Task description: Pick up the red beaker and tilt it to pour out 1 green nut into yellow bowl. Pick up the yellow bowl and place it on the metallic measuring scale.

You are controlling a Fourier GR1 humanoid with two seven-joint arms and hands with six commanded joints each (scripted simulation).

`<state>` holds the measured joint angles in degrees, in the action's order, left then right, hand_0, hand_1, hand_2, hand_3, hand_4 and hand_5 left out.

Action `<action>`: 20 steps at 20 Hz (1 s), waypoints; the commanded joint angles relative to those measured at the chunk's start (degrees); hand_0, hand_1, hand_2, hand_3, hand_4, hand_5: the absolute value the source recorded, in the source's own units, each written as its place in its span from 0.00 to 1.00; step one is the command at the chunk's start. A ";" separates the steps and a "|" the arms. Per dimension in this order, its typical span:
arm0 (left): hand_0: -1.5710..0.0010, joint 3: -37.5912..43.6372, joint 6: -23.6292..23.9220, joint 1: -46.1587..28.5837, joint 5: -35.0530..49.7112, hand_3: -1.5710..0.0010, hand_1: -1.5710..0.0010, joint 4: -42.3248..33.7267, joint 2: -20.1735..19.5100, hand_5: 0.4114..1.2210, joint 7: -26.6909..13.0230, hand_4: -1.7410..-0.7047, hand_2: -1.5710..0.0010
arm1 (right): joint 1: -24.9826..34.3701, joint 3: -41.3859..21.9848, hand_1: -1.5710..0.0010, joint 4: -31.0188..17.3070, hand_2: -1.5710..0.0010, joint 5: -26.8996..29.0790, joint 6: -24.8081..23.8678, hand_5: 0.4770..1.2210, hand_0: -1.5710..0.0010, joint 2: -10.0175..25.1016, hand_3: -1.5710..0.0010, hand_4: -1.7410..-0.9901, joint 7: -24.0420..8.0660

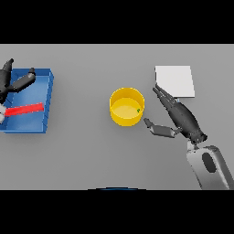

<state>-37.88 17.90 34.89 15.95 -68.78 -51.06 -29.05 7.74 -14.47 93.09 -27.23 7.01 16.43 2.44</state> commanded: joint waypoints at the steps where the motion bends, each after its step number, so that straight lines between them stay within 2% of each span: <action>1: 1.00 0.01 0.09 0.22 -0.18 1.00 1.00 0.18 0.00 0.37 0.15 0.91 1.00 | 1.58 -1.38 1.00 -0.87 1.00 -2.40 0.84 0.27 1.00 1.33 1.00 0.61 -0.34; 5: 1.00 0.01 -0.33 0.19 -0.01 1.00 1.00 0.72 0.03 0.38 0.24 0.92 1.00 | 8.42 -7.01 1.00 -4.26 1.00 -10.07 4.55 0.25 1.00 5.78 1.00 0.62 2.27; 7: 1.00 0.09 -0.40 0.54 0.13 1.00 1.00 0.58 0.13 0.38 0.27 0.91 1.00 | 11.77 -9.02 1.00 -5.51 1.00 -11.52 6.71 0.25 1.00 6.30 1.00 0.63 3.25; 10: 1.00 -0.42 -0.29 0.75 -0.29 1.00 1.00 -0.31 -0.26 0.38 -0.81 0.91 1.00 | 16.33 -11.11 1.00 -10.28 1.00 -12.43 9.20 0.24 1.00 5.57 1.00 0.62 3.90; 14: 1.00 -0.26 -0.65 1.03 -0.30 1.00 1.00 0.92 0.06 0.38 -0.14 0.91 1.00 | 19.98 -14.11 1.00 -13.81 1.00 -14.03 12.47 0.28 1.00 6.68 1.00 0.63 7.40; 18: 1.00 -0.48 -1.20 1.60 -0.20 1.00 1.00 1.24 0.57 0.38 -0.39 0.91 1.00 | 23.69 -16.34 1.00 -18.84 1.00 -14.86 14.41 0.28 1.00 4.89 1.00 0.66 8.23; 20: 1.00 -0.16 -1.06 0.47 -0.03 1.00 1.00 0.36 -0.63 0.39 0.62 0.91 1.00 | 24.55 -17.31 1.00 -21.11 1.00 -15.47 14.60 0.28 1.00 4.44 1.00 0.66 9.33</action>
<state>-38.03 16.86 35.36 15.90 -68.41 -51.71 -28.41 32.27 -31.79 71.97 -42.71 21.62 20.85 11.73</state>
